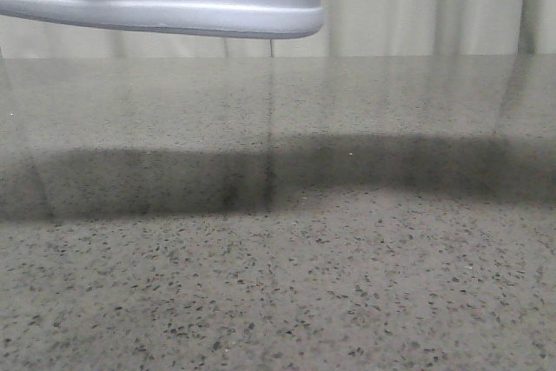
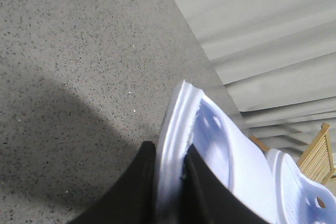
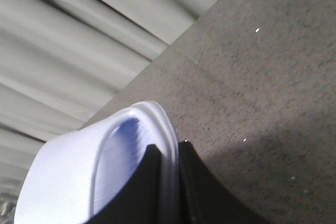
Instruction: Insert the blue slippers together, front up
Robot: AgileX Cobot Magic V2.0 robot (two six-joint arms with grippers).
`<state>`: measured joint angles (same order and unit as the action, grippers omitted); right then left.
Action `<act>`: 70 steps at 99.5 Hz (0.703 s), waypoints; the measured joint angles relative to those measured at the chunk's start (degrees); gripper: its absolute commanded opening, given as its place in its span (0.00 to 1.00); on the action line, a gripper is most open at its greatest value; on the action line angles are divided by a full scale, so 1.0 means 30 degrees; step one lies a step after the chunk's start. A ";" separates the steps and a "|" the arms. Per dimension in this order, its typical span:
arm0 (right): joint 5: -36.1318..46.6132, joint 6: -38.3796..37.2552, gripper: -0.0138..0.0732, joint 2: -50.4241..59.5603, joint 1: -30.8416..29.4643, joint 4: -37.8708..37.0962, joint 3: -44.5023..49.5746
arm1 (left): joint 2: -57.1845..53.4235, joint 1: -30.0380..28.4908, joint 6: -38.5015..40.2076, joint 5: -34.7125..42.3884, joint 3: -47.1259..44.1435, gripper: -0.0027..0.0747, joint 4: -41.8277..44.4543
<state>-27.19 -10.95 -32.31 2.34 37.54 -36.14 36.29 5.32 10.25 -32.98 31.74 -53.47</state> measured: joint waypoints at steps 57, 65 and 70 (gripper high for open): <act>-0.1677 0.5038 0.04 -0.0055 0.0000 0.5182 0.0000 | 0.0000 0.0000 -0.0501 -0.1418 0.0000 0.06 -0.2428; -0.1876 0.5111 0.04 -0.0055 0.0000 0.5307 0.0000 | 0.0000 0.0000 -0.1047 -0.1721 0.0000 0.06 -0.3186; -0.2009 0.5153 0.04 -0.0055 0.0000 0.5359 -0.0008 | 0.0000 0.0000 -0.1423 -0.1853 0.0000 0.06 -0.3766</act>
<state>-33.22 4.51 -32.48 2.34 53.62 -36.16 36.29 5.32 5.98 -38.53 31.74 -64.77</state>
